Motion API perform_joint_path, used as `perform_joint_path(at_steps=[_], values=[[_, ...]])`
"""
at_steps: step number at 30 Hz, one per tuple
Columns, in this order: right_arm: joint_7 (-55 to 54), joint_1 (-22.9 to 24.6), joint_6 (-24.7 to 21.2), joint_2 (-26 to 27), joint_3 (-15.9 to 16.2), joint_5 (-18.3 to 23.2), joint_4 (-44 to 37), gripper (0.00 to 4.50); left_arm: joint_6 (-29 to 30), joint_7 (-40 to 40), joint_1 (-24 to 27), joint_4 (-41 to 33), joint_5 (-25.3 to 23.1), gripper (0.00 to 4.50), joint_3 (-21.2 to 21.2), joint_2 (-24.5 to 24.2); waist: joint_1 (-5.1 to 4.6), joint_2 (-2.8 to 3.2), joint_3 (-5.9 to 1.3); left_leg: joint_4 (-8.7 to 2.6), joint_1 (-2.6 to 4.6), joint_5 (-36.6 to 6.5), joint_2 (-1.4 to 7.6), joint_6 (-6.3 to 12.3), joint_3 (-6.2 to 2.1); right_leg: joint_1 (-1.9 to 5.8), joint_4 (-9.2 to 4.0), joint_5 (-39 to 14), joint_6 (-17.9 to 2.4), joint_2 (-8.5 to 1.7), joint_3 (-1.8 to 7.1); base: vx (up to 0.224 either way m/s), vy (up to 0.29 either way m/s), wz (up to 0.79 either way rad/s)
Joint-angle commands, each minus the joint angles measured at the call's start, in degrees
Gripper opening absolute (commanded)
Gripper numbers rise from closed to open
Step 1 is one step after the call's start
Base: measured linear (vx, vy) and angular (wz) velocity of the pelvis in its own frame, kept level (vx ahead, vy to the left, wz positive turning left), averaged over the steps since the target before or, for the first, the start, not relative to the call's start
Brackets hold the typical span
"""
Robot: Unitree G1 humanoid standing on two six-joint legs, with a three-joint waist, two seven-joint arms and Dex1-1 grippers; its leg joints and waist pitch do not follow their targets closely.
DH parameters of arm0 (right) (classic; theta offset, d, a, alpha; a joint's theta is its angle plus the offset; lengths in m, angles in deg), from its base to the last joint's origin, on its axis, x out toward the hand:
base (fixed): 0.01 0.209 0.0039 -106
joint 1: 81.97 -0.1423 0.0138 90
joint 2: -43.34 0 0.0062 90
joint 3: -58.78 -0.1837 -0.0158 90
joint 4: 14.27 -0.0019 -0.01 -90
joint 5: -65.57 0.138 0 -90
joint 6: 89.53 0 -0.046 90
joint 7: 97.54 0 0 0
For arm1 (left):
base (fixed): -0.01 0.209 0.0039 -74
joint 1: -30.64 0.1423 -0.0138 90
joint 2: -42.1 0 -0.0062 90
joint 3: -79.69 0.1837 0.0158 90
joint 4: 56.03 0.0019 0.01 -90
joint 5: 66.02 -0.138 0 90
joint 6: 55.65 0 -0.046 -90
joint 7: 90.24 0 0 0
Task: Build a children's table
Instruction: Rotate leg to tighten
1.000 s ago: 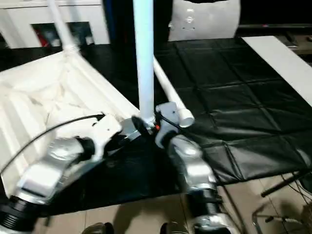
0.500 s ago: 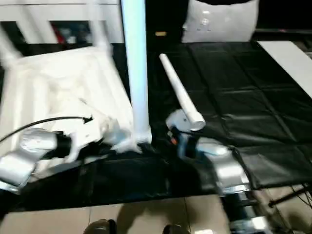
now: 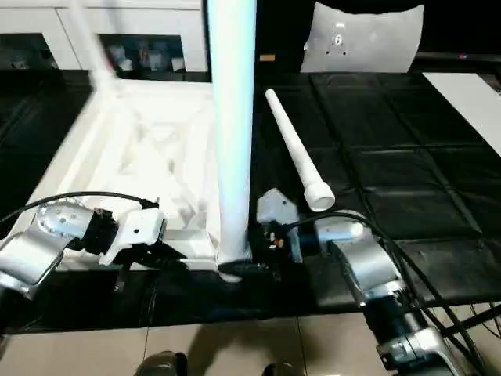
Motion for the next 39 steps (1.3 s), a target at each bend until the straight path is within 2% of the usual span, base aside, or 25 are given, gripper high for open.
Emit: perform_joint_path(at_steps=[1,4,6,8,14,16,20,21,22,23,24,25,26,28,29,30,31,33,35,37,39], values=[[1.46,-0.64,0.9,-0.92,0.62,-0.87,0.53,3.97,-2.15,-2.0,-1.11,-0.19,-0.66,0.0,1.68,0.26,-0.33,0.33,-4.59,-3.15,0.79,-9.1,1.42,2.22,-0.1,3.02,-3.78,-5.86,-12.13,-4.19,2.93,0.0,0.0,0.0],[1.69,-0.9,1.28,-1.09,0.78,-0.87,0.99,3.85,-2.73,-2.2,-1.31,0.41,-0.59,0.0,1.83,0.17,-0.35,0.34,-4.64,-3.13,0.79,-9.54,1.42,2.05,-0.12,3.09,-3.76,-6.44,-12.1,-4.21,2.92,0.0,0.0,0.0],[1.85,-1.34,1.54,-1.24,0.94,-0.79,1.64,3.52,-3.51,-2.31,-1.52,1.15,-0.6,0.0,2.0,0.17,-0.37,0.22,-4.58,-3.1,0.8,-9.94,1.4,1.99,-0.09,3.01,-3.83,-7.29,-12.05,-4.25,2.96,0.0,0.0,0.0],[2.01,-1.6,1.68,-1.18,1.1,-0.88,2.09,3.43,-4.12,-2.47,-1.64,1.74,-0.73,0.0,1.96,0.21,-0.31,0.32,-4.49,-3.11,0.86,-10.66,1.42,1.74,-0.11,2.94,-3.98,-9.03,-11.72,-4.27,3.0,0.0,0.0,0.0],[2.27,-1.76,1.92,-0.44,1.15,-1.03,2.96,2.83,-4.9,-2.59,-1.78,2.61,-0.73,0.0,1.79,0.1,-0.28,0.41,-4.64,-3.05,0.88,-10.59,1.47,1.69,-0.15,2.94,-3.82,-8.28,-11.99,-4.24,2.98,0.0,0.0,0.0],[2.35,-1.33,1.6,-0.11,1.35,-0.65,2.66,2.78,-4.51,-2.31,-1.59,2.57,-0.5,0.0,1.51,0.1,-0.31,0.24,-4.65,-3.05,0.86,-10.44,1.45,1.76,-0.13,2.96,-3.76,-7.85,-12.08,-4.18,2.96,0.0,0.0,0.0],[2.08,-0.32,1.33,0.37,1.7,-0.29,2.02,2.74,-2.87,-1.01,-0.85,1.51,0.19,0.0,0.6,0.32,-0.26,0.39,-4.62,-3.08,0.92,-10.97,1.5,1.63,-0.15,2.89,-3.78,-8.48,-12.19,-4.23,2.94,0.0,0.0,0.0],[1.38,0.25,0.77,0.91,1.55,0.09,1.57,2.73,-1.66,-0.03,-0.22,0.45,0.44,0.0,0.06,0.3,-0.27,0.4,-4.6,-3.09,0.9,-11.03,1.49,1.6,-0.17,2.88,-3.79,-8.66,-12.19,-4.21,2.93,0.0,0.0,0.0],[-0.7,1.24,0.16,2.2,1.03,0.52,0.99,2.73,0.48,2.46,0.78,-1.22,-0.15,0.0,-0.62,0.35,-0.22,0.72,-4.51,-3.12,0.87,-11.4,1.55,1.46,-0.24,2.81,-3.8,-8.64,-12.25,-4.27,2.96,0.0,0.0,0.0],[-2.22,1.96,-0.27,3.12,0.65,0.82,0.59,2.73,1.96,4.24,1.47,-2.36,-0.62,0.0,-1.07,0.39,-0.39,0.5,-4.55,-3.2,0.82,-11.42,1.64,1.31,-0.27,2.92,-3.65,-7.84,-12.34,-4.31,3.02,0.0,0.0,0.0],[-7.88,3.47,-0.69,6.32,-0.79,0.92,0.46,2.72,7.93,9.68,3.31,-5.82,-0.57,0.0,-2.94,2.07,-0.6,0.35,-4.39,-3.36,0.72,-11.92,1.61,1.15,-0.25,2.95,-3.8,-8.98,-12.11,-4.35,2.98,0.0,0.0,0.0],[-10.04,3.92,-0.79,7.49,-1.24,0.76,0.6,2.72,9.99,11.49,3.95,-7.11,0.16,0.0,-3.82,3.15,-0.64,0.46,-4.25,-3.43,0.81,-12.52,1.56,0.99,-0.27,2.76,-3.96,-10.34,-11.96,-4.34,2.97,0.0,0.0,0.0],[-10.04,3.92,-0.79,7.49,-1.24,0.76,0.6,2.72,9.99,11.49,3.95,-7.11,0.16,0.0,-3.82,3.15,-0.87,0.38,-3.86,-3.6,0.93,-14.83,1.29,0.44,-0.31,2.62,-4.62,-15.9,-10.92,-4.34,2.88,0.0,0.0,0.0],[-15.6,4.84,-1.53,10.76,-2.15,0.28,1.04,2.72,15.24,16.76,5.59,-10.8,0.6,0.0,-5.29,6.6,-1.42,0.19,-3.59,-3.84,1.01,-17.07,1.19,-0.38,-0.56,2.59,-5.27,-22.7,-8.74,-4.4,2.82,0.0,0.0,0.0],[-18.84,5.15,-1.93,12.73,-2.55,-0.13,1.44,2.72,18.23,20.04,6.44,-12.7,0.42,0.0,-6.0,8.86,-1.94,0.11,-3.41,-3.95,0.91,-18.01,1.21,-0.8,-0.67,2.5,-5.49,-25.17,-7.88,-4.43,2.79,0.0,0.0,0.0],[-18.84,5.15,-1.93,12.73,-2.55,-0.13,1.44,2.72,18.23,20.04,6.44,-12.7,0.42,0.0,-6.0,8.86,-2.24,0.15,-3.45,-3.99,0.82,-18.23,1.28,-1.1,-0.77,2.62,-5.37,-25.81,-7.57,-4.49,2.74,0.0,0.0,0.0],[-18.84,5.15,-1.93,12.73,-2.55,-0.13,1.44,2.72,18.23,20.04,6.44,-12.7,0.42,0.0,-6.0,8.86,-2.52,0.13,-3.48,-3.81,0.98,-18.92,0.96,-0.77,-0.82,2.37,-5.94,-28.12,-6.57,-4.49,2.65,0.0,0.0,0.0],[-24.26,5.14,-2.69,16.31,-2.95,-1.04,2.52,2.72,22.85,26.17,7.46,-15.14,-0.69,0.0,-7.1,13.13,-3.24,-0.03,-3.45,-3.77,0.76,-18.12,0.95,-0.49,-0.78,2.29,-5.97,-27.29,-6.44,-4.33,2.73,0.0,0.0,0.0],[-30.5,4.43,-3.81,20.46,-4.23,-1.8,4.1,2.72,27.17,31.59,7.88,-17.06,-1.91,0.0,-7.94,17.11,-3.64,0.1,-3.47,-3.6,1.02,-18.05,0.87,-0.02,-0.67,1.84,-6.13,-26.63,-6.65,-4.14,2.81,0.0,0.0,0.0],[-35.29,3.7,-4.68,23.5,-5.65,-1.92,5.49,2.72,29.62,35.69,7.58,-17.82,-3.03,0.0,-8.68,20.16,-3.97,0.06,-3.58,-3.6,0.86,-17.13,0.88,0.05,-0.66,2.05,-5.92,-25.22,-6.95,-4.08,2.85,0.0,0.0,0.0],[-41.46,2.82,-5.53,27.65,-7.03,-2.11,6.95,2.72,32.68,42.97,6.28,-18.35,-4.96,0.0,-9.72,25.17,-4.19,-0.03,-3.75,-3.56,0.69,-16.24,0.88,0.18,-0.65,2.18,-5.75,-23.21,-7.21,-4.01,2.84,0.0,0.0,0.0]])
